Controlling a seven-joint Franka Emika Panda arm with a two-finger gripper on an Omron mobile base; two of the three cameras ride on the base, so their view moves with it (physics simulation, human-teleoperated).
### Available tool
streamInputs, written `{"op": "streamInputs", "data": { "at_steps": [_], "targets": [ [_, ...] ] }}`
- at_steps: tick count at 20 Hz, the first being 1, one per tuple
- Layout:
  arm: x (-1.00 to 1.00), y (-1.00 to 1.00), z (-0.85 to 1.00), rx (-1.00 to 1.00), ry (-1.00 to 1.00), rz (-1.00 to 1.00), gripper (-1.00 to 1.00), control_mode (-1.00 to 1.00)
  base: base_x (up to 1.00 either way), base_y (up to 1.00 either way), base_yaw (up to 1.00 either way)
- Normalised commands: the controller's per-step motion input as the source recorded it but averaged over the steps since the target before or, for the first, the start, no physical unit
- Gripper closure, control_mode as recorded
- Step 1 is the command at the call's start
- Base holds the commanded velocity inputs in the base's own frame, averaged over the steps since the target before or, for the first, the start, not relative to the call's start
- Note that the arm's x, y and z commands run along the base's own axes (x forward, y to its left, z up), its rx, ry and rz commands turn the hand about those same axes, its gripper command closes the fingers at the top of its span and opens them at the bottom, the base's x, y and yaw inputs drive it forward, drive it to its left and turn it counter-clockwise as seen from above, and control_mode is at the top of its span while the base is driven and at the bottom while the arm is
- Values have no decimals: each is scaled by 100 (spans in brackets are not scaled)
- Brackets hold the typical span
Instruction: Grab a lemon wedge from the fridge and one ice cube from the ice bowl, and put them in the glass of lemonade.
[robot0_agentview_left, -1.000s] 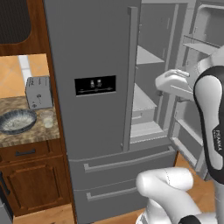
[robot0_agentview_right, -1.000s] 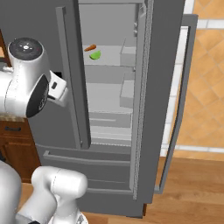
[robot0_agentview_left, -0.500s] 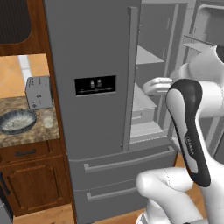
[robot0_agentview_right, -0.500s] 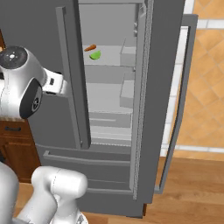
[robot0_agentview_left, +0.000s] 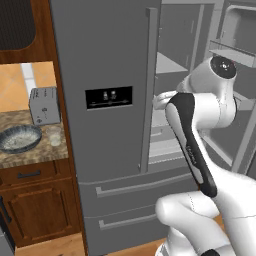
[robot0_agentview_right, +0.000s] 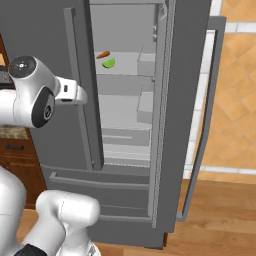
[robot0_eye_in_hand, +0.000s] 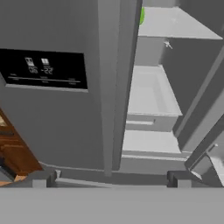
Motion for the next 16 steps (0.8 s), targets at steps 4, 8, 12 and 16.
{"op": "streamInputs", "data": {
  "at_steps": [4,8,12,16],
  "targets": [
    [45,0,6,-8,-2,0,-100,-100,0,0,0],
    [36,0,10,-2,-7,0,-100,-100,0,0,0],
    [10,10,0,0,-9,0,-100,-100,0,0,0],
    [0,18,0,5,-18,0,-100,-100,0,0,0]
  ]
}}
